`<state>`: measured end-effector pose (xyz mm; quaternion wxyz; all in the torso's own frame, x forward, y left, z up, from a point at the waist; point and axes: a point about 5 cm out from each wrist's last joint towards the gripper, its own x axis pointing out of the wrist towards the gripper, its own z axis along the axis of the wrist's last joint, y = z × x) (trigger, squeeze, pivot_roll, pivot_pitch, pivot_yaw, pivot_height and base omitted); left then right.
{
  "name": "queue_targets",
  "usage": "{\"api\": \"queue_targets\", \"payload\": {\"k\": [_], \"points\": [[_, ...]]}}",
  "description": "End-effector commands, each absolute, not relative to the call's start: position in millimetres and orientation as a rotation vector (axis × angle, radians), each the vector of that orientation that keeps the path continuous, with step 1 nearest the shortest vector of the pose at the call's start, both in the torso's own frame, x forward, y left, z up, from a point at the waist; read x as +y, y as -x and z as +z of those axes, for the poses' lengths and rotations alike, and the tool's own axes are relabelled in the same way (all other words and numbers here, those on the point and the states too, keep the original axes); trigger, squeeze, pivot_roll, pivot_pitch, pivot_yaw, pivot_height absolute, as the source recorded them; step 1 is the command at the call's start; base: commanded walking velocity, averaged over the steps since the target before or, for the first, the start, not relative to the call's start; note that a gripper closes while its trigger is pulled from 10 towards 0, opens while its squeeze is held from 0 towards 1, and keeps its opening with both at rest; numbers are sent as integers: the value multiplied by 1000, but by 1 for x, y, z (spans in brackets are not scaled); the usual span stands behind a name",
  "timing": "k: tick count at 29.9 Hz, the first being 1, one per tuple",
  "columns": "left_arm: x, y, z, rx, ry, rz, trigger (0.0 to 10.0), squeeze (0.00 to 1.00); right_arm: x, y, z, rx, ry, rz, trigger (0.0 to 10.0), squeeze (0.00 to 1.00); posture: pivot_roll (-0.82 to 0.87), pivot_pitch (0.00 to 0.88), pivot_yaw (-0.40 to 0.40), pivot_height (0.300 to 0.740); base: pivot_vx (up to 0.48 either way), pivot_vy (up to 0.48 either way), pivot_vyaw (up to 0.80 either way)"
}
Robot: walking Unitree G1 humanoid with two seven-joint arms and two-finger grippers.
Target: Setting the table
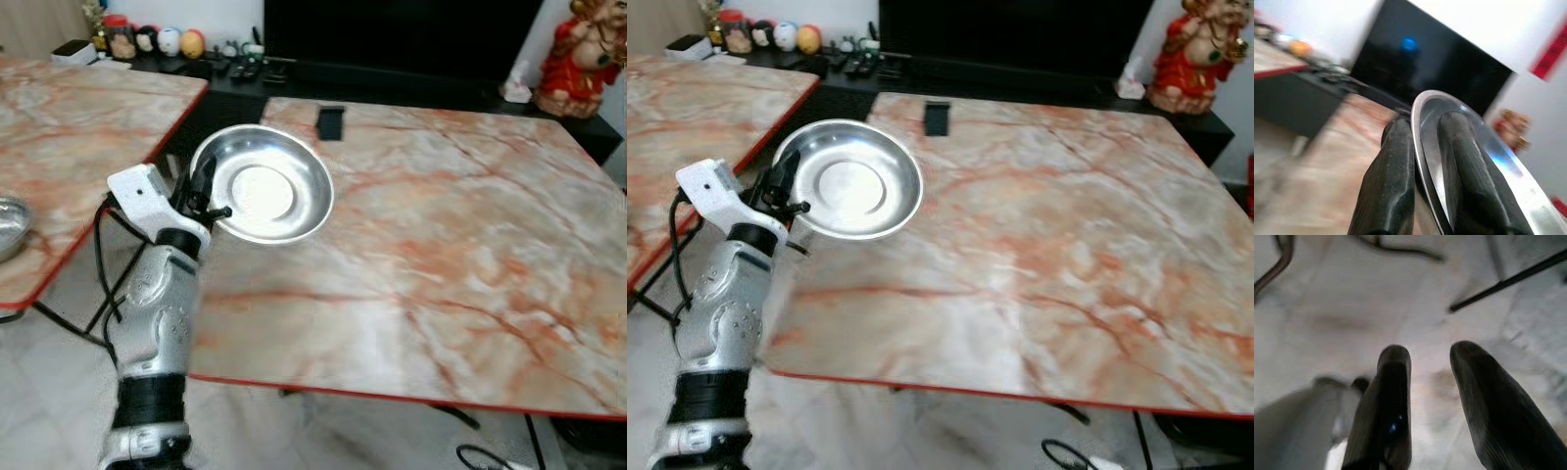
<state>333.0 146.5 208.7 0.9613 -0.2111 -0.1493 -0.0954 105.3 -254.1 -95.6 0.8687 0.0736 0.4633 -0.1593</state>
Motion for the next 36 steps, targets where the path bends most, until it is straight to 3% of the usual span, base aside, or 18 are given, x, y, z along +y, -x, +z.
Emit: {"api": "queue_targets", "payload": {"k": [1,5,19,31,36], "points": [[154,-330,211,-310,368,-190,10000,0,-252,-107,-96,960,-167,-342,10000,0,78,0,-83,715,0,-480,0],[153,-331,210,-300,265,-219,10000,0,-252,-107,-96,959,-168,-342,10000,0,80,0,-78,715,0,-480,0],[149,-334,206,-267,229,-251,10000,0,-251,-107,-96,958,-173,-345,10000,0,78,0,-71,715,0,-480,0],[158,-340,187,-137,159,-290,10000,0,-249,-104,-97,961,-174,-345,10000,0,79,0,-61,715,0,0,0],[157,-340,176,-68,231,-311,10000,0,-248,-103,-98,963,-179,-348,10000,0,81,0,-58,715,0,0,0]]}}
